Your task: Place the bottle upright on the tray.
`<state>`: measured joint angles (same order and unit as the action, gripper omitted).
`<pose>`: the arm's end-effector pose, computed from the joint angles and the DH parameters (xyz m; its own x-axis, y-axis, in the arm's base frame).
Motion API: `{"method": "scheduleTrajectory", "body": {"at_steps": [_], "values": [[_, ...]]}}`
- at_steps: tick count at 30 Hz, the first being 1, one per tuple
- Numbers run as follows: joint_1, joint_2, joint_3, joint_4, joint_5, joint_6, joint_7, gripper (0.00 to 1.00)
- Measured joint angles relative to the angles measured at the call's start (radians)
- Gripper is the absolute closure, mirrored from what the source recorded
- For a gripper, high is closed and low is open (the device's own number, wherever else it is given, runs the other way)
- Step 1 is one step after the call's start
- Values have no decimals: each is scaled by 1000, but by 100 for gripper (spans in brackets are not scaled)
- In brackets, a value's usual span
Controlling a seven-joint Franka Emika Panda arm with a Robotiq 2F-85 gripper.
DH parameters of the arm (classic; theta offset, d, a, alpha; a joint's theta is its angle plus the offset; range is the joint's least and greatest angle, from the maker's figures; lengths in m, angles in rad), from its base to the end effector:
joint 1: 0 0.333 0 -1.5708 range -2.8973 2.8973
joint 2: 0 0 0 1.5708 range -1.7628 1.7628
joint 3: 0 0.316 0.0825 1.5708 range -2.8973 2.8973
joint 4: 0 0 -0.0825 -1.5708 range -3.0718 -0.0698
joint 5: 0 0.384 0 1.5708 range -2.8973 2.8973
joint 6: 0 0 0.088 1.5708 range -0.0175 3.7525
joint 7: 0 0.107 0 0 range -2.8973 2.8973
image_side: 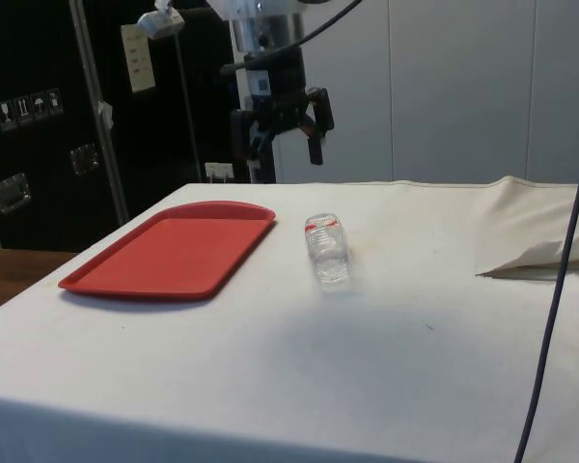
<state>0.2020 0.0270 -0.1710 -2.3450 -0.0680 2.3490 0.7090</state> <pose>0.5028 0.0146 0.3195 0.8084 -0.5885 0.0156 -0.5884 -0.8067 0.0550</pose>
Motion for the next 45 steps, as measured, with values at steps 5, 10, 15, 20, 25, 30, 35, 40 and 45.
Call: {"method": "scheduleTrajectory", "body": {"at_steps": [5,10,15,20,25,30,35,40,45], "values": [[-1,4,0,-7,-1,8,16,0],[-2,6,0,-16,-1,11,48,0],[-3,13,0,-17,-1,11,79,0],[-3,16,0,-16,-1,11,103,0],[-3,22,0,-16,-1,11,140,0],[-3,26,0,-16,-1,11,166,0],[-3,30,0,-16,-1,11,197,0],[-4,36,0,-16,-1,11,228,0],[-4,39,0,-16,-1,11,251,0]]}}
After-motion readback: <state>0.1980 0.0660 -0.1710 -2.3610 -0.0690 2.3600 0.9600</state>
